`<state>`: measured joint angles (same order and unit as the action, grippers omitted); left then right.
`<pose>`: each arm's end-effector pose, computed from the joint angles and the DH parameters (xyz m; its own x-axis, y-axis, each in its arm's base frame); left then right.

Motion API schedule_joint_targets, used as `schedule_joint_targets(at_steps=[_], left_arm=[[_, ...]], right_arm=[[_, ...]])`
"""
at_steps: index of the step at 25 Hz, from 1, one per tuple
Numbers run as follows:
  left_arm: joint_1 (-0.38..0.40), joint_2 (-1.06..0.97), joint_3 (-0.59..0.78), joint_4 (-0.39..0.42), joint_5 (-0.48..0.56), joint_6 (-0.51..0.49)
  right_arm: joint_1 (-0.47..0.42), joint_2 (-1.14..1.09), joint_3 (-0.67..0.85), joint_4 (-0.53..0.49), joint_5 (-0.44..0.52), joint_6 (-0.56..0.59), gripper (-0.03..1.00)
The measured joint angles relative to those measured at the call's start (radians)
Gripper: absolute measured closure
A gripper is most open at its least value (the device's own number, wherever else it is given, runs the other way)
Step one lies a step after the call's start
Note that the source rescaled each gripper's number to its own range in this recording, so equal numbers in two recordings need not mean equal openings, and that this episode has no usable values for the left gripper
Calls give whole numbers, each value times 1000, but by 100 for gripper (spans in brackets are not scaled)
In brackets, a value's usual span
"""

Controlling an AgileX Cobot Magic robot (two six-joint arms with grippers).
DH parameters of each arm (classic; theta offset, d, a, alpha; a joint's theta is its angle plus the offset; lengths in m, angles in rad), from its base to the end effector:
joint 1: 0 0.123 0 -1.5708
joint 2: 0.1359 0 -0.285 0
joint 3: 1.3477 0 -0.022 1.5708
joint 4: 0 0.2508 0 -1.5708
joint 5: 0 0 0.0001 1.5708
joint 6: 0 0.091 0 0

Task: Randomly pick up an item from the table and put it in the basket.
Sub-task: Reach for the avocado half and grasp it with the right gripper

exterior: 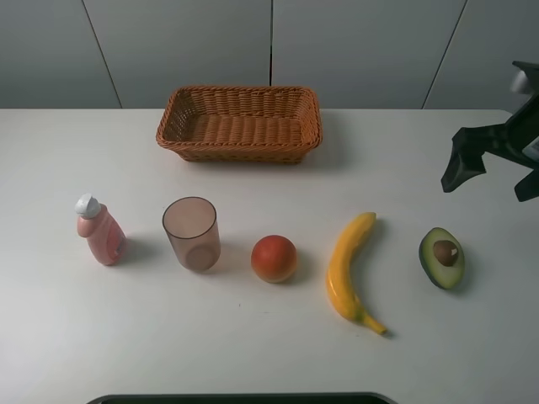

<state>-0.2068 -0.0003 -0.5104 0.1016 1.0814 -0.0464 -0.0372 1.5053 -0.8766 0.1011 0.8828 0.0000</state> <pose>-0.0054 0.0095 0.2788 -0.4529 0.0965 -0.8863 0.1275 0.9909 0.0428 0.2598 -0.0026 0.2071 -0.9846 0.1008 -0.1432 0.0890 0.9923 0.0865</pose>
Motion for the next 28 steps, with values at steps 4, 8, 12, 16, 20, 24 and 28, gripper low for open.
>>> schedule_joint_targets(at_steps=[4, 8, 12, 16, 20, 24, 28], left_arm=[[0, 0, 0, 0, 0, 0], [0, 0, 0, 0, 0, 2], [0, 0, 0, 0, 0, 2], [0, 0, 0, 0, 0, 2], [0, 0, 0, 0, 0, 2], [0, 0, 0, 0, 0, 2], [0, 0, 0, 0, 0, 2]], right_arm=[[17, 50, 126, 38, -162, -16, -3], [42, 86, 201, 61, -249, -19, -3], [46, 136, 211, 69, -268, -29, -3], [46, 181, 211, 69, -274, -39, -3], [46, 219, 212, 69, -282, -49, -3], [46, 254, 212, 69, -302, -60, -3], [46, 261, 212, 69, -313, -62, -2]])
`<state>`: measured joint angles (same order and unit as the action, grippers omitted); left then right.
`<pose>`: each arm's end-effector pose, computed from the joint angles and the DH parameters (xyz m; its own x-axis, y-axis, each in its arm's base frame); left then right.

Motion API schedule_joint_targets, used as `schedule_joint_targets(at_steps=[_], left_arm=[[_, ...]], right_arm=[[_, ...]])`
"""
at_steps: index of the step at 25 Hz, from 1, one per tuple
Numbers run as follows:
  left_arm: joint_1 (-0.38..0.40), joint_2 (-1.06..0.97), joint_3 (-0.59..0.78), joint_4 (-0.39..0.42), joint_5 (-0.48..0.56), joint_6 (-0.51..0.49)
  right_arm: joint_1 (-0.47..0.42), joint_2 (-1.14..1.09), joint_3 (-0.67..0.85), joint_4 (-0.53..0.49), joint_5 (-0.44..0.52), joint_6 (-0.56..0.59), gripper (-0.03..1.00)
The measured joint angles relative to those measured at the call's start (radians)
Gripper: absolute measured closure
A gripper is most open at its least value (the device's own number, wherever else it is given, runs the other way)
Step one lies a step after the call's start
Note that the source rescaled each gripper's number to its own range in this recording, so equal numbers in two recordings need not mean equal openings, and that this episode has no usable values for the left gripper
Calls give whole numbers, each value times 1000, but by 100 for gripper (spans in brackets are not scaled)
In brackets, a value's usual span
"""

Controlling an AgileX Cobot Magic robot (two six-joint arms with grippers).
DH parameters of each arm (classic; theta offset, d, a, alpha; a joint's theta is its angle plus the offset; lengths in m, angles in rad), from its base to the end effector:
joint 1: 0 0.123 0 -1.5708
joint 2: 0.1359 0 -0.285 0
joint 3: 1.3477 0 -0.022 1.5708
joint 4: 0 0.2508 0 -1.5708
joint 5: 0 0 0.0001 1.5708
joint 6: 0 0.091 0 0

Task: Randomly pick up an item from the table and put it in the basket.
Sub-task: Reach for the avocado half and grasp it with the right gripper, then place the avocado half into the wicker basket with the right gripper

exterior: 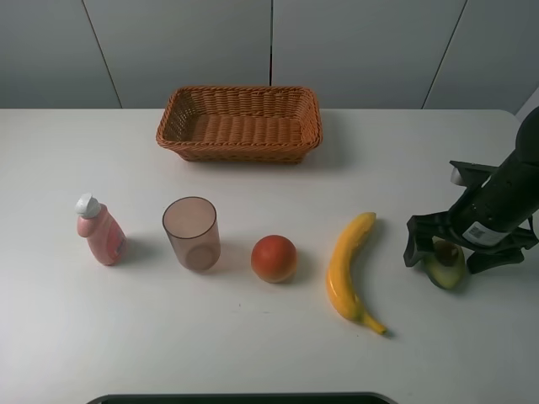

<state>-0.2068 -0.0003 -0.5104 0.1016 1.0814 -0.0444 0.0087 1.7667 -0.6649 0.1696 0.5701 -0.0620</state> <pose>-0.0054 0.0095 0.2788 -0.4527 0.0985 -0.8862 0.1284 0.9907 0.0445 0.2431 0.0104 0.1005 -0.9973 0.0721 0.0147 0.0731 0.9932 0.0902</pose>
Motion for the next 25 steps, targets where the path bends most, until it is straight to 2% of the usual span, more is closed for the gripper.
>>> schedule_joint_targets(at_steps=[1, 2, 3, 4, 10, 13, 19, 25], left_arm=[[0, 0, 0, 0, 0, 0], [0, 0, 0, 0, 0, 0], [0, 0, 0, 0, 0, 0], [0, 0, 0, 0, 0, 0], [0, 0, 0, 0, 0, 0], [0, 0, 0, 0, 0, 0], [0, 0, 0, 0, 0, 0], [0, 0, 0, 0, 0, 0]], right_arm=[[0, 1, 0, 0, -3, 0, 6], [0, 1, 0, 0, -7, 0, 29], [0, 1, 0, 0, -9, -2, 56], [0, 1, 0, 1, -9, -2, 94], [0, 1, -6, 1, -6, -2, 96], [0, -16, -58, 1, 33, -2, 96], [15, -153, -289, -1, 86, -12, 96], [134, -181, -594, -1, 71, -70, 96]])
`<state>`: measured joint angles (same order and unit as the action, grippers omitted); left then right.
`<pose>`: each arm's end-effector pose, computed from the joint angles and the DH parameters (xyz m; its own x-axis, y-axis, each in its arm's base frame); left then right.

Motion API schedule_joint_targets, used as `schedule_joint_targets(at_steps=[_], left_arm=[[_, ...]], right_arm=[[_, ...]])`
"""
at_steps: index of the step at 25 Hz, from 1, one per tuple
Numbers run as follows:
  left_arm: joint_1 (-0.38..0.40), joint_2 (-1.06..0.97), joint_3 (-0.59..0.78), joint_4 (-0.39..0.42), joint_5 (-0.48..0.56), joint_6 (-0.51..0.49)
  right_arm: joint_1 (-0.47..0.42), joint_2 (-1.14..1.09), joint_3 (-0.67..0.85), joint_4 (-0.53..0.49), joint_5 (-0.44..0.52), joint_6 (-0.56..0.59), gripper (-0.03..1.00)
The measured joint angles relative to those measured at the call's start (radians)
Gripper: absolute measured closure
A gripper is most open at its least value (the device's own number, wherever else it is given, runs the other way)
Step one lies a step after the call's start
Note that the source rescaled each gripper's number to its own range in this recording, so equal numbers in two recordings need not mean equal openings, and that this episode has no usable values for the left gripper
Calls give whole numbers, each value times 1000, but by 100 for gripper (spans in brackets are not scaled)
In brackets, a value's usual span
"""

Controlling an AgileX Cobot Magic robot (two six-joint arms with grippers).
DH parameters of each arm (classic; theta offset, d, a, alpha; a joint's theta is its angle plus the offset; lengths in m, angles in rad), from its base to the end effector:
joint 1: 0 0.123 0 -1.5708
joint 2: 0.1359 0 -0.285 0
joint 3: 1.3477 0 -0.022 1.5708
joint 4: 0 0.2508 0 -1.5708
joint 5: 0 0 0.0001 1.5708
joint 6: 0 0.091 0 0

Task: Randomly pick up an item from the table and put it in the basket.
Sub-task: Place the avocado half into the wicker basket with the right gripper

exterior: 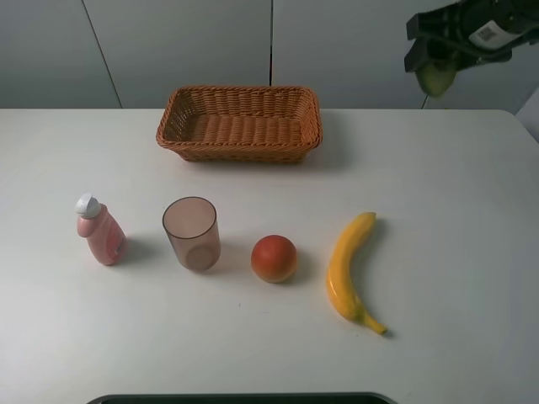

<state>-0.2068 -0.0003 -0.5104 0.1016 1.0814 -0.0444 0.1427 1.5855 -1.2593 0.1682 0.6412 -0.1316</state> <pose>-0.0054 0.0095 0.2788 -0.4527 0.0985 -0.8862 0.1284 0.9907 0.0445 0.3449 0.0588 0.2973 -0.7595 -0.1055 -0.6419 -0.2024 0.9761 0.0791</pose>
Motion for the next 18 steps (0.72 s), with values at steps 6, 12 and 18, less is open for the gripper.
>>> schedule_joint_targets(at_steps=[6, 12, 18], left_arm=[[0, 0, 0, 0, 0, 0], [0, 0, 0, 0, 0, 0], [0, 0, 0, 0, 0, 0]], right_arm=[[159, 104, -212, 2, -97, -21, 96], [268, 335, -354, 2, -157, -35, 96], [291, 556, -429, 19, -163, -37, 96]])
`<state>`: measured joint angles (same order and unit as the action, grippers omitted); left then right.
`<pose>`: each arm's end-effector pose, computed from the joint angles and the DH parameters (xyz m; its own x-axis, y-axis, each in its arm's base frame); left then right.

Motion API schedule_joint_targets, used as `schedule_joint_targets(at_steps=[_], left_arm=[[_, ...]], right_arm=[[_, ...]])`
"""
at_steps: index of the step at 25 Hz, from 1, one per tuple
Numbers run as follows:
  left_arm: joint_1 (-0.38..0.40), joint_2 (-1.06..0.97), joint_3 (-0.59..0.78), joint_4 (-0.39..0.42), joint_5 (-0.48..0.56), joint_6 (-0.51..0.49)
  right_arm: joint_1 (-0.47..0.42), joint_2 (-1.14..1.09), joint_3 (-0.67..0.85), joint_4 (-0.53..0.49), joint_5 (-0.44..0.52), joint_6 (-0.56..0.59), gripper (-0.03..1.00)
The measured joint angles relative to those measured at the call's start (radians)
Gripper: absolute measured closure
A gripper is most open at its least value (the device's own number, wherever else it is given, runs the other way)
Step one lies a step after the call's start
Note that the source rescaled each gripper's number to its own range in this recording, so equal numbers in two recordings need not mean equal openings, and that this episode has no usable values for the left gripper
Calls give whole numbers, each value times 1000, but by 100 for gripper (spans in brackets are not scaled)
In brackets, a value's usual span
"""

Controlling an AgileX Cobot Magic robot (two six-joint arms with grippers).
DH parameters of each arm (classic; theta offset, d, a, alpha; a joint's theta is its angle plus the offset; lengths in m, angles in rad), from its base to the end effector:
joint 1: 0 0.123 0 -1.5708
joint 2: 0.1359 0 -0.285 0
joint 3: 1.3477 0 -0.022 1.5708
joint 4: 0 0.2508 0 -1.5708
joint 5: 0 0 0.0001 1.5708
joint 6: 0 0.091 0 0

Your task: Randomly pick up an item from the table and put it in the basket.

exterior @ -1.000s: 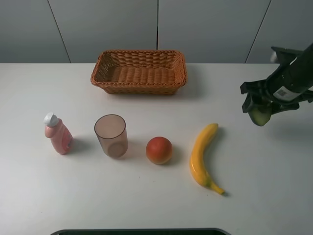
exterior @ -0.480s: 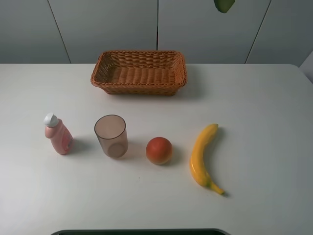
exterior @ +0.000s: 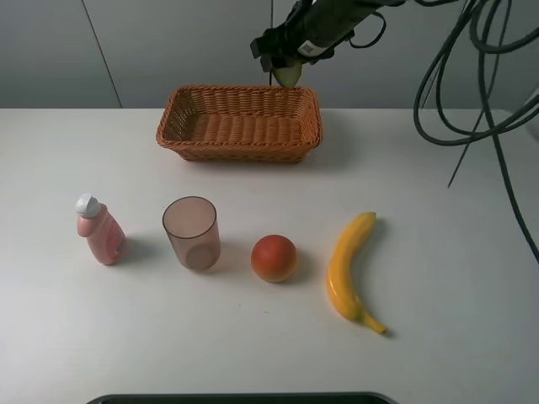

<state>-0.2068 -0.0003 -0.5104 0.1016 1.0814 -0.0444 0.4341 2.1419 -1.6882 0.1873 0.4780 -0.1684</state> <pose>-0.0054 0.0095 0.2788 -0.4527 0.0985 -0.8862 0.1284 0.9907 0.0445 0.4392 0.2122 0.2029 -0.6732 -0.3139 -0.6696 -0.4722 0.8793 0.0625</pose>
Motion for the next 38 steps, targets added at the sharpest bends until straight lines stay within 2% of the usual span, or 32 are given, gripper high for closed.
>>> schedule_joint_targets(at_steps=[5, 13, 14, 15, 16, 18, 25, 27, 31, 35, 38], left_arm=[[0, 0, 0, 0, 0, 0], [0, 0, 0, 0, 0, 0], [0, 0, 0, 0, 0, 0], [0, 0, 0, 0, 0, 0], [0, 0, 0, 0, 0, 0], [0, 0, 0, 0, 0, 0], [0, 0, 0, 0, 0, 0], [0, 0, 0, 0, 0, 0], [-12, 0, 0, -2, 0, -1], [-5, 0, 0, 3, 0, -1], [-5, 0, 0, 3, 0, -1]], right_arm=[[2, 101, -2, 36, 24, 0, 96], [2, 115, -5, 40, 34, -25, 95], [2, 115, -5, 47, 35, -32, 70], [2, 115, -5, 52, 36, -41, 29], [2, 115, -5, 58, 36, -45, 11], [2, 115, -6, 60, 38, -56, 0], [2, 62, -6, 50, 93, -67, -3], [2, 2, -6, 26, 178, -67, -3], [-3, -162, -6, -70, 424, -72, -3], [-56, -329, -7, -150, 654, -73, -3], [-114, -474, 15, -173, 720, -79, -3]])
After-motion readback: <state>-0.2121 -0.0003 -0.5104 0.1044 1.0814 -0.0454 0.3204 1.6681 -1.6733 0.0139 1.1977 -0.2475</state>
